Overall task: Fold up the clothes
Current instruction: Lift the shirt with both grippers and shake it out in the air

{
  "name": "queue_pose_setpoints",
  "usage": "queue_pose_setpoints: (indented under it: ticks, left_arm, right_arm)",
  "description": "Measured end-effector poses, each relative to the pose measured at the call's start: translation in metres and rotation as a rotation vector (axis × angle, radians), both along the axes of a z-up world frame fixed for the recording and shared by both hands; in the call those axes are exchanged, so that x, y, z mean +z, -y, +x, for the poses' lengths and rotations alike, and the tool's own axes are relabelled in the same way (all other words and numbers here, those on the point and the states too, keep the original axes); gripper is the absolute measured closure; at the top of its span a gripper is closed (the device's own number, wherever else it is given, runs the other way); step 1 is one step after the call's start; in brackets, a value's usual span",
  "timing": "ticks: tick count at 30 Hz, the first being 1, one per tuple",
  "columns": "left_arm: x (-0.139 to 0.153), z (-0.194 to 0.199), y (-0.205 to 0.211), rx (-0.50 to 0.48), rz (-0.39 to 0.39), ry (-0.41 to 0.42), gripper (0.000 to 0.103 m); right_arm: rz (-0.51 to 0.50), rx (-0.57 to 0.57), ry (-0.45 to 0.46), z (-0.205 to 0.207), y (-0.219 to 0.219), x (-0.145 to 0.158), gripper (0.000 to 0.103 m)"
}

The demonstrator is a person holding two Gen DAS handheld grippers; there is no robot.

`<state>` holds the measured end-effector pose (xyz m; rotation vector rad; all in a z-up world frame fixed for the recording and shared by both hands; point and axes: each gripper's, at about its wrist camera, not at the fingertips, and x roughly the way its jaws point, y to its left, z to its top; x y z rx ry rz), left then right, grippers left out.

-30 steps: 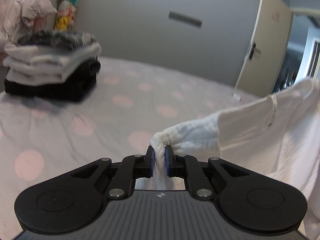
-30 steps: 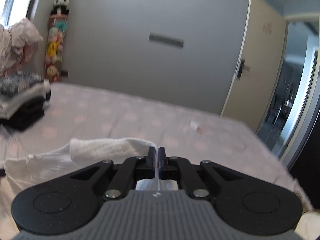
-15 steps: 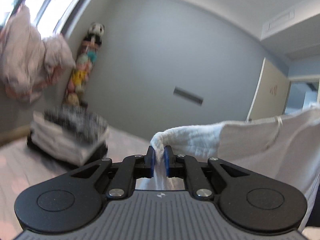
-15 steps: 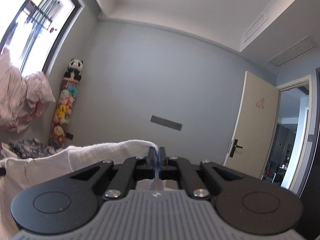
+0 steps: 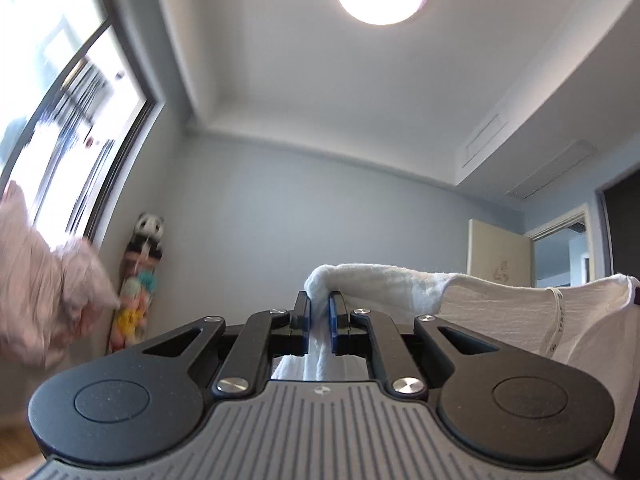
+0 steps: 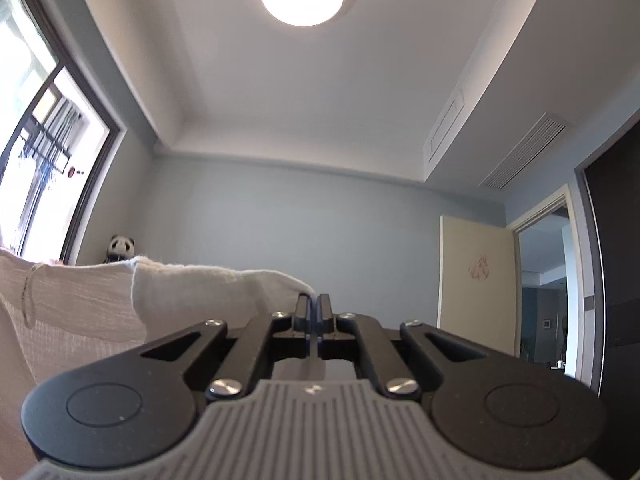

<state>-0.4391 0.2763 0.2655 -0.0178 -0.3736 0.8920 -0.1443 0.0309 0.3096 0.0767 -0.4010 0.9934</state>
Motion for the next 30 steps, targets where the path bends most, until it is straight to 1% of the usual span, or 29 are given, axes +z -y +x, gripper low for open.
queue_pose_setpoints:
  ticks: [5, 8, 10, 12, 16, 21, 26, 30]
  left_arm:
    - [0.030, 0.000, 0.026, -0.024, 0.087, -0.032, 0.093]
    - [0.042, 0.003, 0.034, -0.030, 0.125, -0.057, 0.093]
    - [0.043, 0.010, 0.029, -0.036, 0.109, -0.093, 0.093]
    - [0.040, 0.019, 0.028, -0.039, 0.082, -0.141, 0.093]
    - [0.009, 0.043, 0.014, -0.021, 0.025, -0.207, 0.093]
    - [-0.041, 0.092, -0.026, -0.027, -0.067, -0.323, 0.093]
    - [-0.111, 0.147, -0.088, -0.015, -0.193, -0.459, 0.093]
    - [-0.177, 0.190, -0.139, 0.008, -0.277, -0.579, 0.093]
  right_arm:
    - [0.088, 0.018, 0.019, -0.009, 0.048, 0.017, 0.100]
    - [0.106, 0.039, 0.030, -0.011, 0.071, 0.023, 0.100]
    - [0.091, 0.048, 0.032, -0.010, 0.077, 0.022, 0.100]
    - [0.063, 0.044, 0.030, -0.005, 0.076, 0.011, 0.100]
    - [-0.001, 0.039, -0.023, 0.014, 0.058, -0.028, 0.100]
    - [-0.104, 0.013, -0.110, 0.048, 0.018, -0.083, 0.100]
    - [-0.236, -0.012, -0.215, 0.097, -0.051, -0.151, 0.100]
    - [-0.366, -0.035, -0.296, 0.138, -0.115, -0.212, 0.100]
